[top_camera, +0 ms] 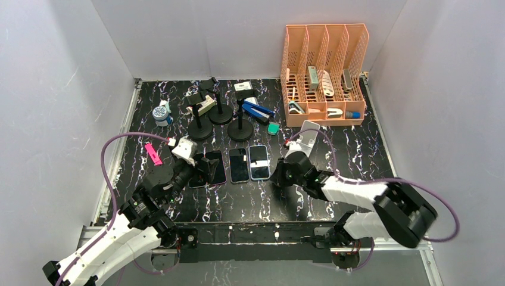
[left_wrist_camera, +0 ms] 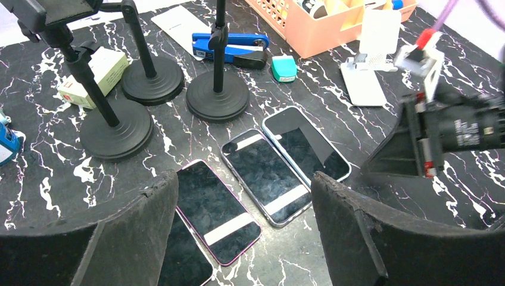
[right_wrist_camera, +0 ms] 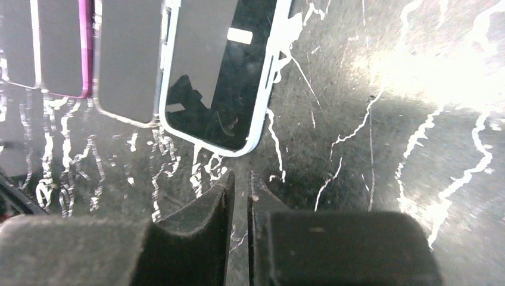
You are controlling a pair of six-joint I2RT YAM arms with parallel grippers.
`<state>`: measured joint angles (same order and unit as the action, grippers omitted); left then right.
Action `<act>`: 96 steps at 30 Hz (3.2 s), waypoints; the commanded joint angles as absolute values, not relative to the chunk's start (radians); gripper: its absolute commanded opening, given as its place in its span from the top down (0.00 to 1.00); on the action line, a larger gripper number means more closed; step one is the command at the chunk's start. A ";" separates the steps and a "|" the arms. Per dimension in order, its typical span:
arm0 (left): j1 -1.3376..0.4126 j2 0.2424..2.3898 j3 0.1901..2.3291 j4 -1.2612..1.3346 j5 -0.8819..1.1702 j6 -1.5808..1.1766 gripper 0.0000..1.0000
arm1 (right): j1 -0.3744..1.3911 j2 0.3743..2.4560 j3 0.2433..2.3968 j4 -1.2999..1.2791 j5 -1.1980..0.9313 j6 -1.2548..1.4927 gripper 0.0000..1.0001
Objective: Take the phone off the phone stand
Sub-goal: Place the phone at the center of the board, then move the phone stand to the center of the board.
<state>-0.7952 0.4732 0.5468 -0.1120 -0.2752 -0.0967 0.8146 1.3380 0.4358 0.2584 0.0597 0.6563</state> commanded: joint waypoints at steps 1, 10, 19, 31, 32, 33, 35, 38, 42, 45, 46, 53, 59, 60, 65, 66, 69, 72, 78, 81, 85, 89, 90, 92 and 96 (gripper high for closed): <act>-0.797 0.468 0.535 -0.097 -0.277 -0.087 0.21 | 0.817 1.112 0.467 0.144 0.139 0.592 0.74; -0.798 0.467 0.537 -0.098 -0.274 -0.087 0.21 | 0.817 0.823 0.627 -0.176 0.521 0.616 0.25; -0.798 0.464 0.537 -0.100 -0.272 -0.090 0.21 | 0.718 0.879 0.730 -0.293 0.655 0.635 0.13; -0.798 0.439 0.535 -0.100 -0.263 -0.095 0.21 | 0.216 0.774 0.327 0.334 0.098 0.762 0.16; -0.797 0.439 0.535 -0.100 -0.260 -0.095 0.21 | 0.200 0.788 0.314 0.346 0.098 0.764 0.16; -0.798 0.438 0.535 -0.100 -0.259 -0.095 0.21 | 0.181 0.805 0.310 0.354 0.083 0.762 0.16; -0.797 0.437 0.535 -0.100 -0.256 -0.095 0.21 | 0.132 0.836 0.296 0.399 -0.002 0.752 0.16; -0.798 0.435 0.534 -0.100 -0.252 -0.097 0.21 | 0.075 0.863 0.240 0.557 -0.106 0.755 0.17; -0.797 0.439 0.532 -0.095 -0.246 -0.097 0.21 | 0.030 0.970 0.214 0.726 -0.178 0.753 0.19; -0.798 0.439 0.532 -0.093 -0.240 -0.095 0.21 | 0.009 1.075 0.211 0.848 -0.234 0.768 0.22; -0.797 0.439 0.532 -0.094 -0.239 -0.094 0.21 | 0.009 1.110 0.215 0.880 -0.245 0.771 0.23; -0.798 0.433 0.529 -0.092 -0.241 -0.092 0.21 | -0.032 1.317 0.251 1.085 -0.340 0.787 0.26; -0.797 0.441 0.528 -0.091 -0.236 -0.091 0.21 | -0.032 1.456 0.300 1.151 -0.395 0.789 0.30; -0.798 0.441 0.527 -0.091 -0.237 -0.091 0.21 | -0.032 1.469 0.304 1.165 -0.407 0.790 0.31; -0.798 0.444 0.524 -0.086 -0.233 -0.091 0.21 | -0.032 1.554 0.319 1.249 -0.443 0.792 0.40; -0.798 0.446 0.525 -0.085 -0.232 -0.091 0.21 | -0.032 1.573 0.322 1.264 -0.454 0.795 0.43; -0.798 0.449 0.523 -0.083 -0.230 -0.089 0.21 | -0.032 1.622 0.333 1.326 -0.486 0.805 0.51; -0.798 0.449 0.522 -0.082 -0.230 -0.088 0.21 | -0.032 1.658 0.341 1.370 -0.510 0.812 0.59; -0.797 0.454 0.520 -0.076 -0.229 -0.085 0.21 | -0.031 1.717 0.360 1.446 -0.569 0.846 0.74; -0.798 0.456 0.520 -0.075 -0.229 -0.083 0.21 | -0.024 1.747 0.363 1.488 -0.595 0.867 0.81; -0.797 0.456 0.520 -0.075 -0.229 -0.083 0.21 | -0.005 1.777 0.373 1.536 -0.620 0.883 0.87; -0.798 0.457 0.519 -0.074 -0.228 -0.083 0.21 | 0.025 1.811 0.397 1.584 -0.640 0.898 0.93; -0.798 0.457 0.519 -0.075 -0.229 -0.083 0.21 | 0.033 1.818 0.404 1.590 -0.644 0.899 0.94; -0.798 0.457 0.518 -0.075 -0.229 -0.082 0.21 | 0.043 1.834 0.419 1.591 -0.647 0.897 0.95; -0.797 0.457 0.517 -0.075 -0.233 -0.081 0.21 | 0.066 1.856 0.447 1.585 -0.663 0.873 0.96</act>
<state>-0.7952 0.4549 0.5301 -0.0975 -0.2276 -0.0921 0.0448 1.8420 0.4026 1.4696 -0.6250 0.8902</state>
